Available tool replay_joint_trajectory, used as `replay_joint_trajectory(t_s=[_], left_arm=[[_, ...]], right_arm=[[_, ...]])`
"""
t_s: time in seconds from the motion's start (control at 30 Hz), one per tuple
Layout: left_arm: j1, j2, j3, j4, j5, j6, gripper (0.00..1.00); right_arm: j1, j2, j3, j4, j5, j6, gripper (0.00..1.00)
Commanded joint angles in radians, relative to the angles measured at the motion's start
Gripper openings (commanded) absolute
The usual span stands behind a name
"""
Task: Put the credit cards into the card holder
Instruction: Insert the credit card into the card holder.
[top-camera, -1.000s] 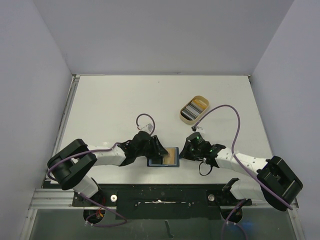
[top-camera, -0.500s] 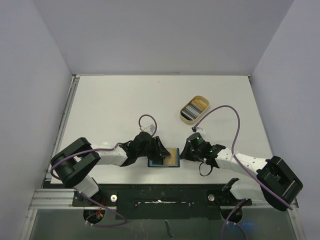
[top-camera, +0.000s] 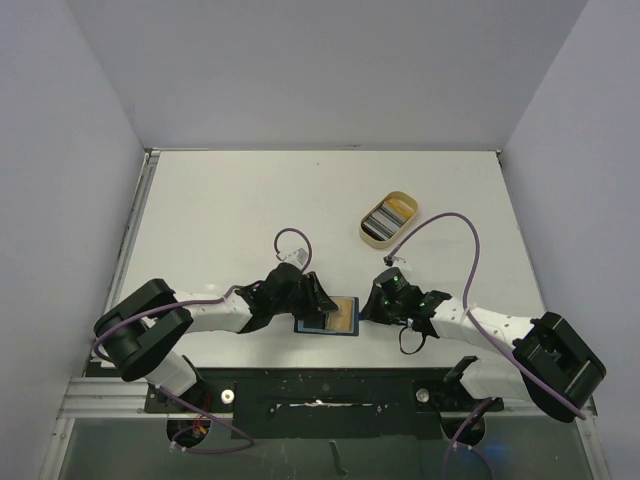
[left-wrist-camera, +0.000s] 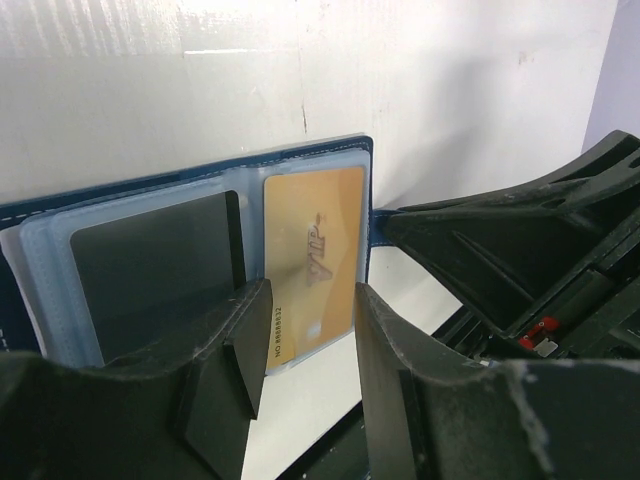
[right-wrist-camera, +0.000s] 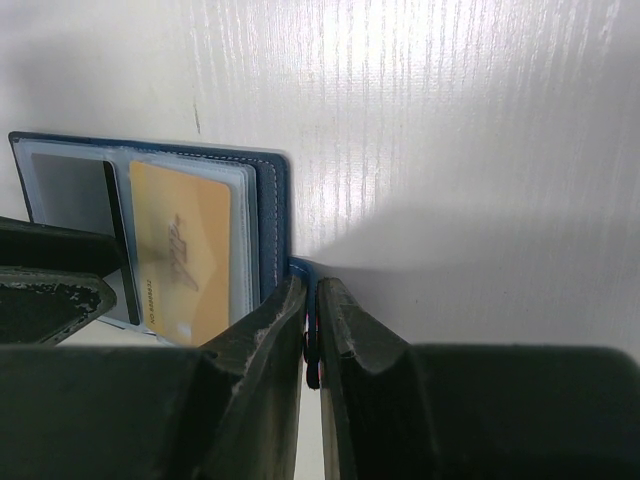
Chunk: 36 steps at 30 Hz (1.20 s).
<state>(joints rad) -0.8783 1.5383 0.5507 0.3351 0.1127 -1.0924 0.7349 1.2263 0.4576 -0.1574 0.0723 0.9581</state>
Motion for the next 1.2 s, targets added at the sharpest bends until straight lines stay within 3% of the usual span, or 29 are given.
replay_joint_trajectory(t_s=[0.0,0.8,1.03,1.17], left_arm=[[-0.008,0.014,0.018,0.036,0.015,0.002,0.37],[-0.031,0.07,0.024,0.253,0.139,-0.05,0.37],[0.031,-0.119,0.032,-0.027,0.022,0.042,0.4],[0.094,-0.24,0.0,-0.141,-0.002,0.072,0.44]], right_arm=[[0.008,-0.034,-0.002,0.042,0.032,0.013,0.12],[0.022,-0.021,-0.004,0.064,0.037,0.021,0.12],[0.023,-0.105,0.076,-0.098,0.095,-0.015,0.28],[0.027,-0.132,0.109,-0.13,0.087,-0.019,0.3]])
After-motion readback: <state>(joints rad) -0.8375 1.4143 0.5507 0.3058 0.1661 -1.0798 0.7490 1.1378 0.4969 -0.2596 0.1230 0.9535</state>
